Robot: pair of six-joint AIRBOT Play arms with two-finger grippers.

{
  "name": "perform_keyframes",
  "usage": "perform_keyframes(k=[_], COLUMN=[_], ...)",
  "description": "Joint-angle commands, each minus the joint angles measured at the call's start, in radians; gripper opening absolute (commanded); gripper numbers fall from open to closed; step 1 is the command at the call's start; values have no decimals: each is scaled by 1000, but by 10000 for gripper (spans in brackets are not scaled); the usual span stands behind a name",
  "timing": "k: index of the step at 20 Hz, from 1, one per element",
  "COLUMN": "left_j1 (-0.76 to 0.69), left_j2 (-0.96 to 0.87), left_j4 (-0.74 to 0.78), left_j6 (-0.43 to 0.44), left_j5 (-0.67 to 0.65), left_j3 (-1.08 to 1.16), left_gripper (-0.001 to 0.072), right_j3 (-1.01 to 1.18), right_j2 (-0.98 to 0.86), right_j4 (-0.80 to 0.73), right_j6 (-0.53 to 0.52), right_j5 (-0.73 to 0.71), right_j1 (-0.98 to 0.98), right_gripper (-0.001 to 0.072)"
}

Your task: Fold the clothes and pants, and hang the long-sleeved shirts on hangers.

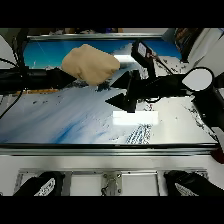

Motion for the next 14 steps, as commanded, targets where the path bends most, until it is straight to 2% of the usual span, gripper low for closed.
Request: perform_keyframes(k=[1, 2, 3, 14], left_j1=[0, 0, 0, 0], left_j2=[15, 15, 14, 14], left_j4=[-1, -3, -2, -2], left_j6=[2, 2, 2, 1], left_j5=[0, 0, 3, 3], left_j3=[-33, -32, -33, -33], left_gripper=[28, 28, 28, 28], right_j3=[0, 0, 0, 0], right_j2=[-49, -49, -49, -50], right_j4=[-2, -2, -2, -2], right_j6=[13, 12, 11, 12], right_j5=[10, 24, 34, 37], right_j1=[45, 45, 45, 45], right_gripper=[404, 137, 38, 35])
